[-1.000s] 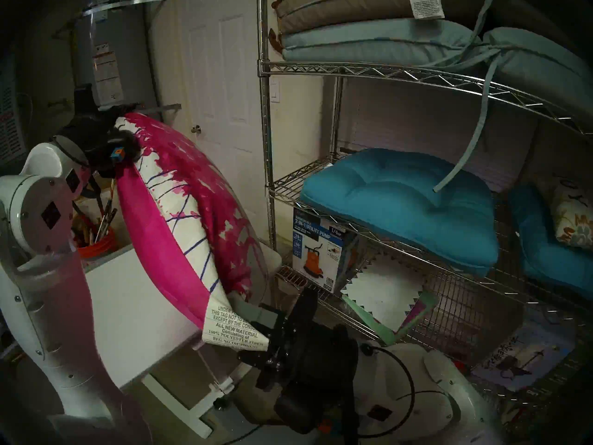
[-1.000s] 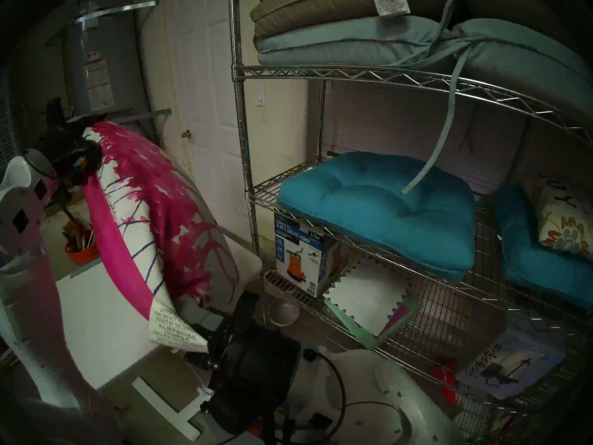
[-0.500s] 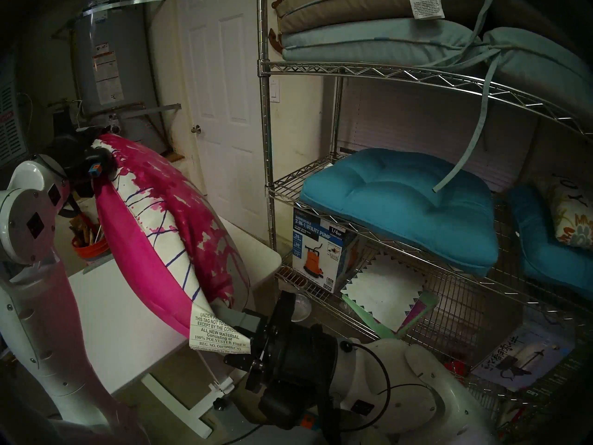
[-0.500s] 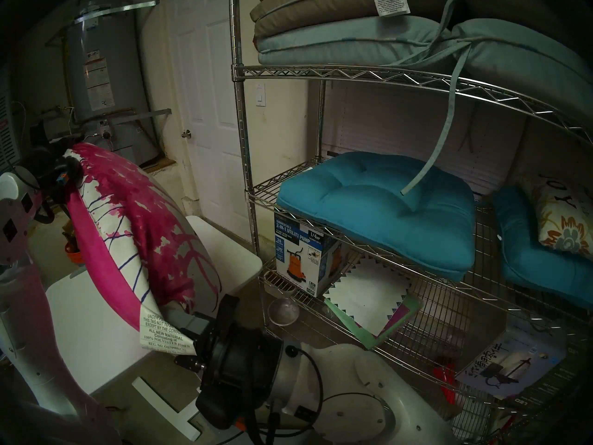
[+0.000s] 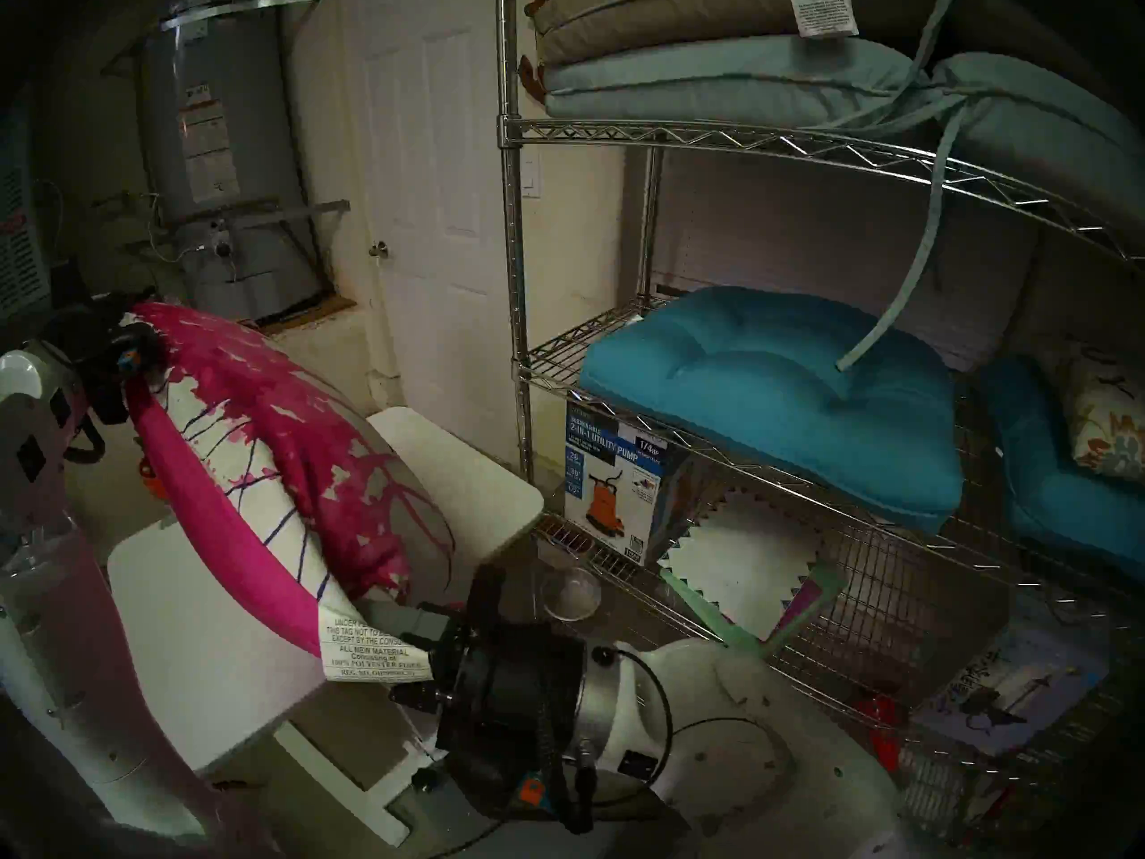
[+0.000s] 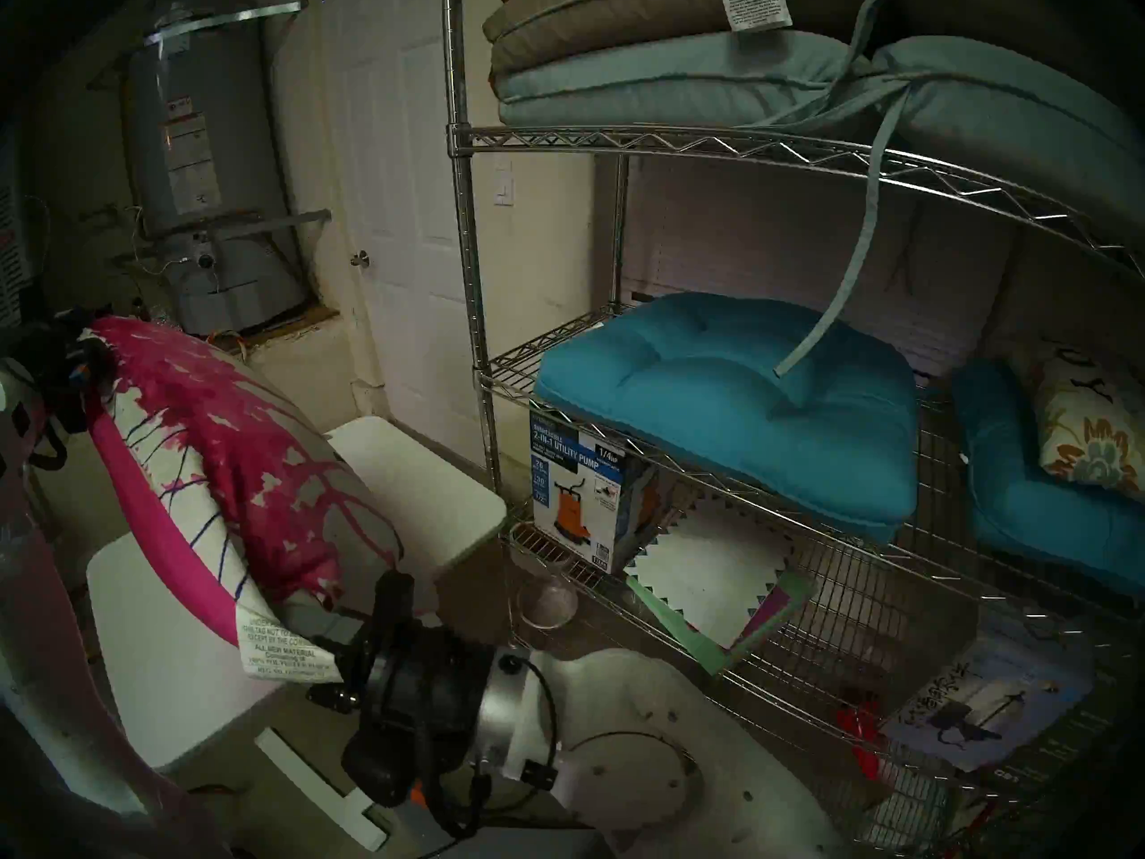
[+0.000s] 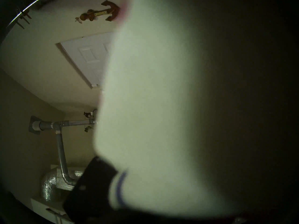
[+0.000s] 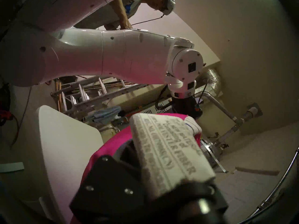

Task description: Take cushion off the shelf

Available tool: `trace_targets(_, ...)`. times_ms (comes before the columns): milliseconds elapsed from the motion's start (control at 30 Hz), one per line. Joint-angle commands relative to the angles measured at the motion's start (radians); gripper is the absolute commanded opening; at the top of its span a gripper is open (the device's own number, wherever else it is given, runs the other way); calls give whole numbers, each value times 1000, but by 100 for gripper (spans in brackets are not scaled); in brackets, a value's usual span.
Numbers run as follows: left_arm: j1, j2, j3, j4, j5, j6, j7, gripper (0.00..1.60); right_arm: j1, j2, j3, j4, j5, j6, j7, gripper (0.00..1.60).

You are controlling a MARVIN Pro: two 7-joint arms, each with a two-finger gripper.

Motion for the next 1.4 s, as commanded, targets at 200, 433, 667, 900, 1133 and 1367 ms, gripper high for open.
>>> trace_targets(200,-20,19,-62,72,-18,-20,22,0,188,-131,-103,141,9,43,19,0)
trace_targets(433,-31,29,-102,164,-29,-39,27,0,267,-184,-159,224,13,66,33,0)
trace_targets(667,-41,42,-138,239,-38,-56,34,0,333,-227,-214,292,19,85,39,0)
trace_targets(900,-48,52,-161,337,-48,-82,42,0,402,-278,-277,384,27,112,34,0)
trace_targets(1133,-53,55,-170,443,-57,-109,57,0,468,-332,-345,484,36,143,26,0)
trace_targets(1367,-65,67,-177,541,-65,-140,78,0,526,-386,-409,588,48,179,13,0)
